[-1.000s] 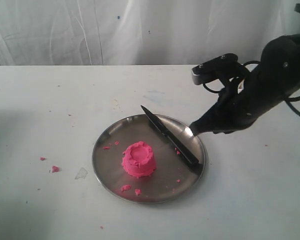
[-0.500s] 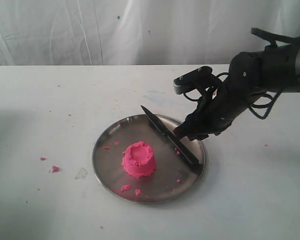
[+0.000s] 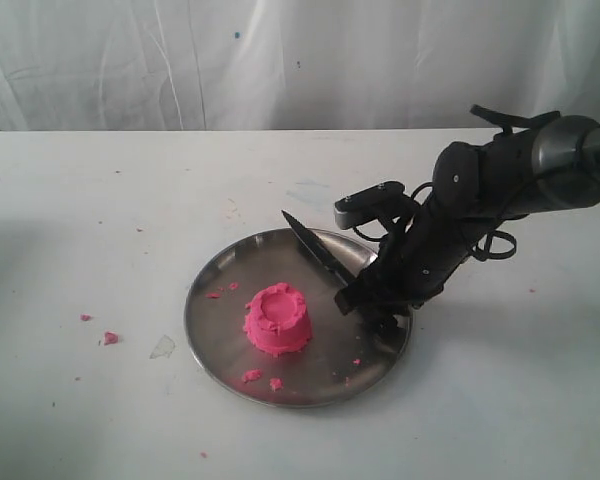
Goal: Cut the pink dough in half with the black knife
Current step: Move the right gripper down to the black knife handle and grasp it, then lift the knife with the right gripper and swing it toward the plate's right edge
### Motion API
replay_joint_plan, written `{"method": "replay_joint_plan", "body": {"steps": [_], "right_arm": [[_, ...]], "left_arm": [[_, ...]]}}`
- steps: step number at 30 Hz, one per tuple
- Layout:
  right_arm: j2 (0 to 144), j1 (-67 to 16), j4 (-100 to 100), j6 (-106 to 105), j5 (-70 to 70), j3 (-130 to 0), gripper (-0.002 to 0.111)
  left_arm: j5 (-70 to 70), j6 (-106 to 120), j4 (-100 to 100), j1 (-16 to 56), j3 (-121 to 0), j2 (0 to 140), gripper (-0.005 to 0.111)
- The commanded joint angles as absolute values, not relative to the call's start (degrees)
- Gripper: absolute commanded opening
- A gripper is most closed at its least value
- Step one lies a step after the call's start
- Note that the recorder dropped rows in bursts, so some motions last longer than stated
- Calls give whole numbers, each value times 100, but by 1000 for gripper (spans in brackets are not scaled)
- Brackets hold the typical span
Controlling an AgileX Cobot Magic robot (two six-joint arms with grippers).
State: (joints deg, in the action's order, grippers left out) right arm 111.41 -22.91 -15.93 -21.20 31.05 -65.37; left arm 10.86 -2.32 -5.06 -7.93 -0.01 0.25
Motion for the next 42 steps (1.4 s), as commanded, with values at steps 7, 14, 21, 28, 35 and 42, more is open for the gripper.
{"method": "replay_joint_plan", "body": {"steps": [7, 14, 21, 28, 35, 42], "right_arm": [[11151, -2293, -1594, -2286, 3114, -6552, 21], [11151, -2293, -1594, -2286, 3020, -6552, 3], [11111, -2293, -1584, -2286, 3000, -6562, 0], [10788, -2293, -1584, -2274, 3101, -6562, 0], [10658, -2293, -1584, -2231, 3594, -6550, 0], [10658, -2293, -1572, -2058, 4107, -6446, 0]], "left_arm": [[1074, -263, -544, -787, 0, 0, 0], [1074, -263, -544, -787, 0, 0, 0], [1074, -263, -544, -787, 0, 0, 0], [1074, -263, -544, -787, 0, 0, 0], [1074, -263, -544, -787, 0, 0, 0], [1074, -263, -544, -787, 0, 0, 0]]}}
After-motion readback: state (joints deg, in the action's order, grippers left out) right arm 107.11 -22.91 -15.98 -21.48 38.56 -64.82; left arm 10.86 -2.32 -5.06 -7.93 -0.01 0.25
